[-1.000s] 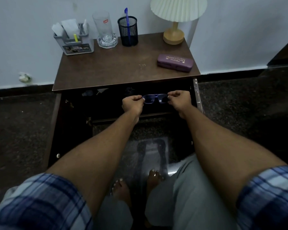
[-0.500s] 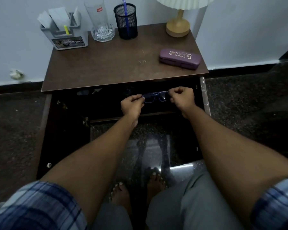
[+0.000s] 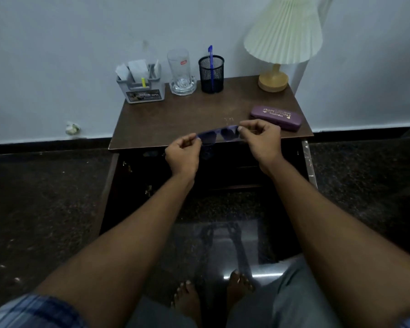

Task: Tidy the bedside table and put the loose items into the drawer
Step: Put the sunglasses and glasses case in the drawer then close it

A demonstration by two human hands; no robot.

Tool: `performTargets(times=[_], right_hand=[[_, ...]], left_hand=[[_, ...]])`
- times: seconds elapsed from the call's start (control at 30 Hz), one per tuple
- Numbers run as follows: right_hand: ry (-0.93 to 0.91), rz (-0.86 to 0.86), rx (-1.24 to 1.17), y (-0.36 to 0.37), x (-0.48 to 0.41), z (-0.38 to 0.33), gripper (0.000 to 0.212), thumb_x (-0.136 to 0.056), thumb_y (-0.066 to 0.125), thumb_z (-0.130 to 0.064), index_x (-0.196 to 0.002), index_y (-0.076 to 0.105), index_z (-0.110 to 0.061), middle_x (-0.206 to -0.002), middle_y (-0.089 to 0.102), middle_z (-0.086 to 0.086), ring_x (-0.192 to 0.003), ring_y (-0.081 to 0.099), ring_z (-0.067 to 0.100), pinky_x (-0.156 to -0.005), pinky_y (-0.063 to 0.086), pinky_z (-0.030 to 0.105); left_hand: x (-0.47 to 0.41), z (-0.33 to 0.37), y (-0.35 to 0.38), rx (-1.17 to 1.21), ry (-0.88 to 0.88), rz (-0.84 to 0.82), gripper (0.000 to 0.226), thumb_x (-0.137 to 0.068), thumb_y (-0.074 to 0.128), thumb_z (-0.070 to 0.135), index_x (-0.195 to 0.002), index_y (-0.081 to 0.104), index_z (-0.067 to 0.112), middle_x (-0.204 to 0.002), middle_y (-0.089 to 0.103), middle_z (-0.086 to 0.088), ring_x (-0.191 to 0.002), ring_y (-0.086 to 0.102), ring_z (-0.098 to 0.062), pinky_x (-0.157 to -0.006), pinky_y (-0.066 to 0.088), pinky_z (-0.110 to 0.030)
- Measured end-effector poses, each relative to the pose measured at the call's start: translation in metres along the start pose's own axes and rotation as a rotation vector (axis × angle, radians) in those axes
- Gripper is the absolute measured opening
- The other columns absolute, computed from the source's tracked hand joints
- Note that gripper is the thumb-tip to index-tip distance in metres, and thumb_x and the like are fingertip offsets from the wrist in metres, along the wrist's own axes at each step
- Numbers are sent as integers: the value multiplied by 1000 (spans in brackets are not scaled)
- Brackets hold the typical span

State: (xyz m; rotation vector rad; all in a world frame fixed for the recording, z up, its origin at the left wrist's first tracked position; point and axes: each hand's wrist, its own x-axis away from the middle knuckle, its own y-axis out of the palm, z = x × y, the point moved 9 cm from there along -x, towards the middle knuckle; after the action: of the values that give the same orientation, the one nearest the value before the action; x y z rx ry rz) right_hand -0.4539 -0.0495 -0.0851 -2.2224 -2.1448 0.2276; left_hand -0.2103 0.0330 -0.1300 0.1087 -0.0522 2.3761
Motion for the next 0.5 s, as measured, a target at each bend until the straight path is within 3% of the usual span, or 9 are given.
performTargets(times=[0.17, 0.27, 0.4, 0.5], right_hand=[[23, 4, 127, 27, -27, 2, 12, -88, 75, -11, -100, 77, -7, -91, 76, 7, -80, 69, 14, -88, 61, 38], [50, -18, 265, 38, -40, 9, 10, -88, 76, -16, -97, 79, -13, -90, 77, 0, -85, 73, 15, -90, 60, 38], [60, -18, 311, 41, -46, 17, 9, -87, 76, -18, -95, 79, -15, -89, 77, -2, -85, 73, 13, -90, 60, 38], [59, -35, 310, 42, -47, 20, 11, -87, 76, -18, -98, 79, -14, -90, 78, -1, -86, 74, 14, -89, 60, 39]], left_hand=[[-41, 21, 7, -237, 44, -67, 19, -87, 76, 12, -105, 78, 7, -98, 78, -6, -89, 73, -16, -91, 61, -33], [-59, 16, 9, -313, -8, -95, 18, -86, 77, 12, -104, 79, 8, -97, 79, -7, -91, 75, -21, -89, 62, -35], [-64, 21, 12, -403, 8, -37, 15, -80, 80, 16, -95, 81, 16, -91, 78, 1, -76, 68, -7, -76, 54, -19], [-61, 19, 12, -420, -3, -9, 15, -80, 80, 14, -95, 80, 16, -88, 76, 3, -80, 69, -9, -81, 57, -22]])
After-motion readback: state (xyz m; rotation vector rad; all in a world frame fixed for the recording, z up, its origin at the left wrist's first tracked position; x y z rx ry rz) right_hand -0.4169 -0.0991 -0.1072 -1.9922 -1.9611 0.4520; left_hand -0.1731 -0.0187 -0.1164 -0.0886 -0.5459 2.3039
